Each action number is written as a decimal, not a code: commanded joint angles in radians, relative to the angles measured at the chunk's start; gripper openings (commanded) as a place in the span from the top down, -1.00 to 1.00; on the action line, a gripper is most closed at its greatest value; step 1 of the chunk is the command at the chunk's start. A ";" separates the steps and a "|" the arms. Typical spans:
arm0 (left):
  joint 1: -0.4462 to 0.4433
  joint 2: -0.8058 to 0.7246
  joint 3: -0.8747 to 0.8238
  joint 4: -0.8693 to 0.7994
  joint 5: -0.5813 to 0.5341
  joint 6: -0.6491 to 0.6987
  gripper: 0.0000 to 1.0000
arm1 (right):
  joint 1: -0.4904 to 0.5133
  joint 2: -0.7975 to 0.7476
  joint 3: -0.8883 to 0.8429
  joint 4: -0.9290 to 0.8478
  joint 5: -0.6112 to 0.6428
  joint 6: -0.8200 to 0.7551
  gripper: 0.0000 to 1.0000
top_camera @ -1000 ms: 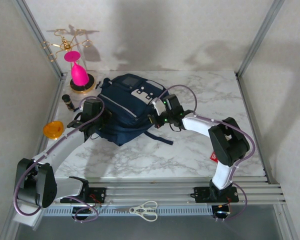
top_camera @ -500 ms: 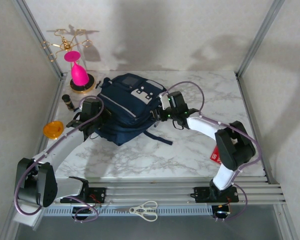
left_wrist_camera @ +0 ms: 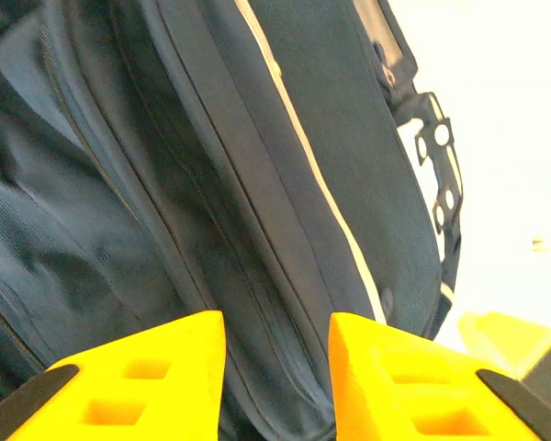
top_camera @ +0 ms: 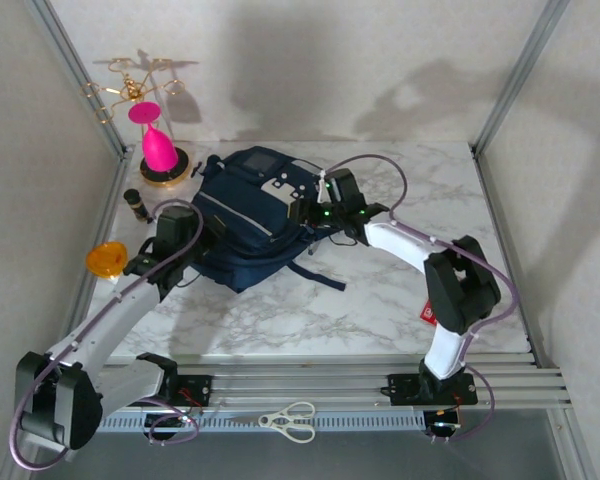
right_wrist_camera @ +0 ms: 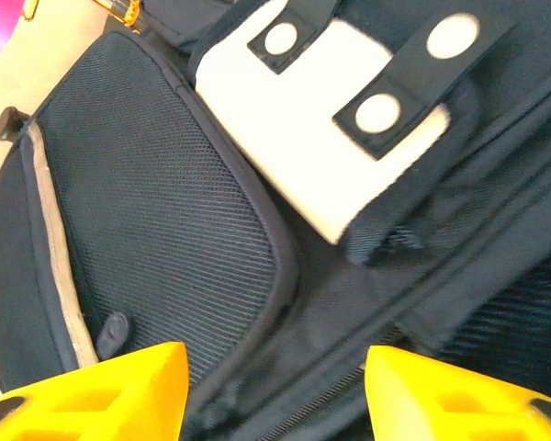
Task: Pack the student bag
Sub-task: Zip the student bag at the center of the table, then unzip the student bag at the center of the table.
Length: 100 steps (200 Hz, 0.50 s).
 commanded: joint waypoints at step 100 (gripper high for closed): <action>-0.188 0.007 -0.009 0.017 -0.086 -0.095 0.29 | 0.052 0.122 0.136 0.010 -0.035 0.272 0.22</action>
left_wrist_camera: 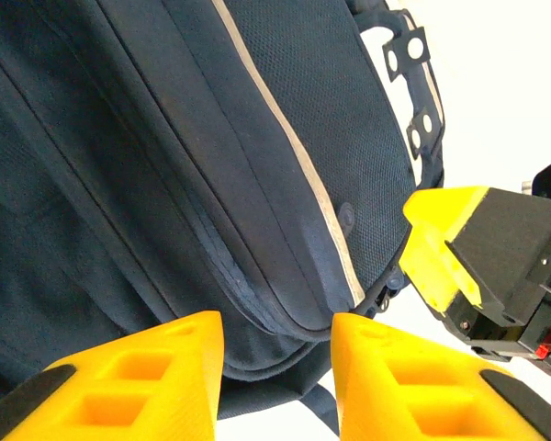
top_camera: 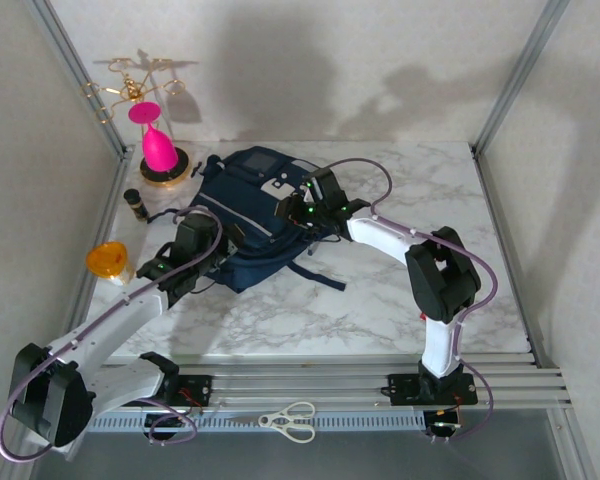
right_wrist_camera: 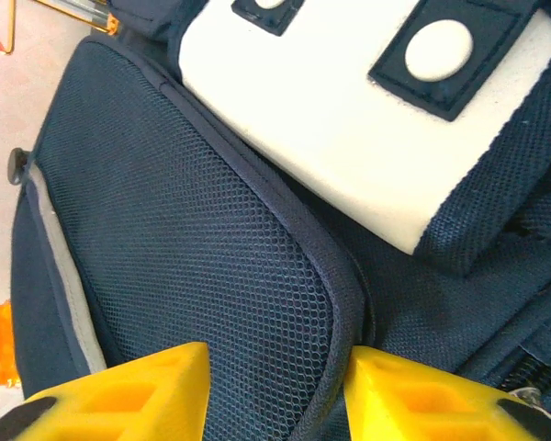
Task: Pack the student bag
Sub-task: Unzip the student bag at the center of the table.
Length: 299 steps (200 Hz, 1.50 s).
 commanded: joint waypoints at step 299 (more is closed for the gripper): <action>-0.337 0.078 0.109 -0.332 -0.424 -0.351 0.07 | 0.216 -0.197 -0.306 0.520 0.101 0.566 1.00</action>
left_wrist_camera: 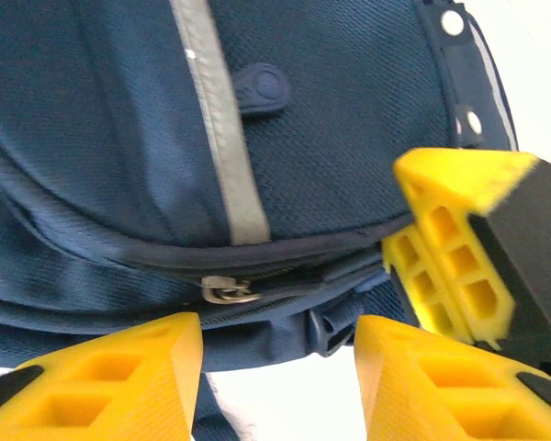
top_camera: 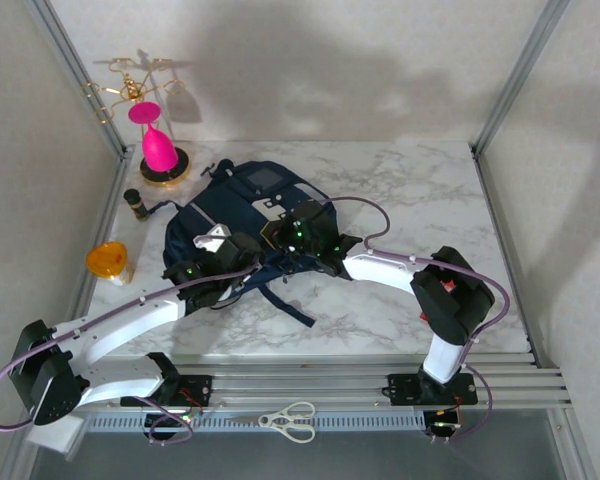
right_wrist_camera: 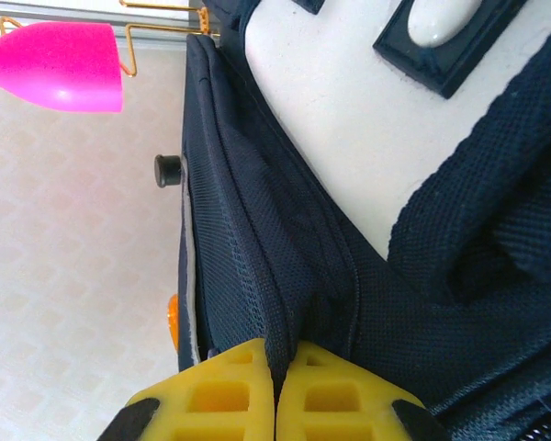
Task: Pack the student bag
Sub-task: Unzip the student bag at the center of the table.
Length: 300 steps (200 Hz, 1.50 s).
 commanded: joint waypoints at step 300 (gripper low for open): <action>0.027 0.055 0.026 0.026 -0.005 0.114 1.00 | -0.039 -0.140 -0.036 0.038 0.076 -0.095 1.00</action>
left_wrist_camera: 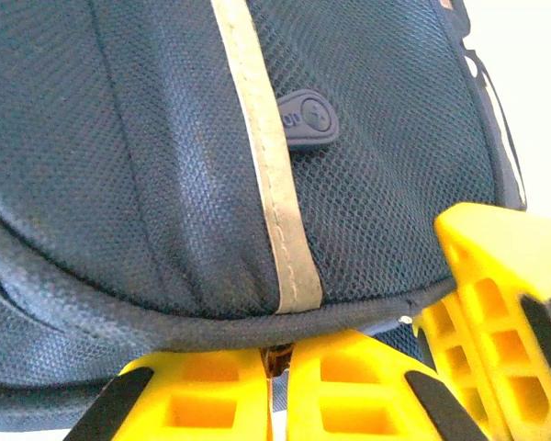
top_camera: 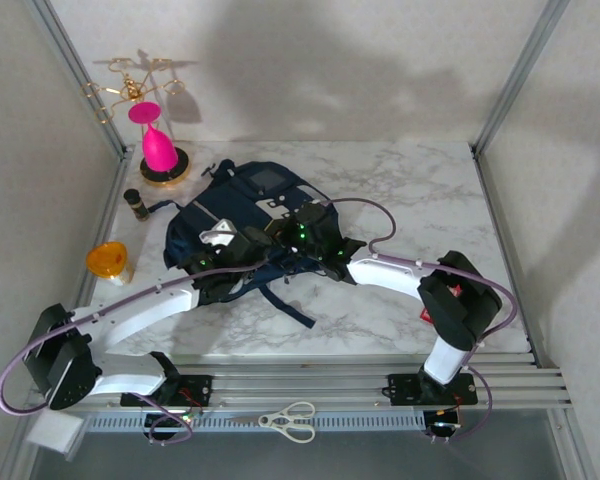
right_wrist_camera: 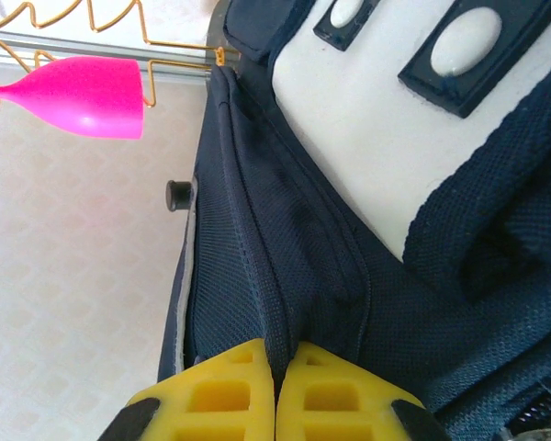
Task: Pack the student bag
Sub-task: Unzip the student bag at the center of the table.
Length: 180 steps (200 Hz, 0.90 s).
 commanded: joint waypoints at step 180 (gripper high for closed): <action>0.067 0.038 0.021 0.133 0.333 0.602 1.00 | -0.151 -0.147 -0.072 -0.090 -0.215 -0.077 -0.03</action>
